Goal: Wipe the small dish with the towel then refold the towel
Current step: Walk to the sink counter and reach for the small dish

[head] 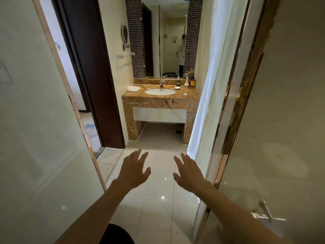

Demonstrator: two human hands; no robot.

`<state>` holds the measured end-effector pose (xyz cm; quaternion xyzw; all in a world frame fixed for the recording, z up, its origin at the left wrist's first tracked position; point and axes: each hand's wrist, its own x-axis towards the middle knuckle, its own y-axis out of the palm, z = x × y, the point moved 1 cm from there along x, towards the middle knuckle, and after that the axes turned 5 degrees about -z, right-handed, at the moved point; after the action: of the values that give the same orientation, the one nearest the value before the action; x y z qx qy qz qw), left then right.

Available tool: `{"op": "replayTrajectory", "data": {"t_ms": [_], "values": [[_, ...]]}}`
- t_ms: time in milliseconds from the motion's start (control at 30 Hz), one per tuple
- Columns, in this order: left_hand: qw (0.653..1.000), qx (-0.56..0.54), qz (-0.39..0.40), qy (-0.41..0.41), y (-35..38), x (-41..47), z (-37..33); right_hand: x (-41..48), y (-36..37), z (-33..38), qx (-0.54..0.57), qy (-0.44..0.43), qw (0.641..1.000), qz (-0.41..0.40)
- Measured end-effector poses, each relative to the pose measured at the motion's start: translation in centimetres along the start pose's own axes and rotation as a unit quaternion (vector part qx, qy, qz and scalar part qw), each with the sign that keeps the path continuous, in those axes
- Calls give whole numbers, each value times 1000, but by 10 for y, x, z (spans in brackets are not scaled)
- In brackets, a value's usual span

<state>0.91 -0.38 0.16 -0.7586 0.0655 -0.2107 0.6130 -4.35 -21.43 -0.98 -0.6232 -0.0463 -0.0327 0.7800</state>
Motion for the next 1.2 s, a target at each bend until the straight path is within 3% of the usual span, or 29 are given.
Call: {"op": "replayTrajectory", "data": {"t_ms": [733, 967, 1200], "values": [[996, 29, 0, -81, 60, 185, 37, 232, 53, -51, 15, -62, 998, 10], [996, 20, 12, -83, 88, 264, 81, 314, 79, -51, 47, -28, 998, 13], [999, -19, 17, -25, 115, 366, 116, 412, 89, -61, 47, 25, 998, -16]]}}
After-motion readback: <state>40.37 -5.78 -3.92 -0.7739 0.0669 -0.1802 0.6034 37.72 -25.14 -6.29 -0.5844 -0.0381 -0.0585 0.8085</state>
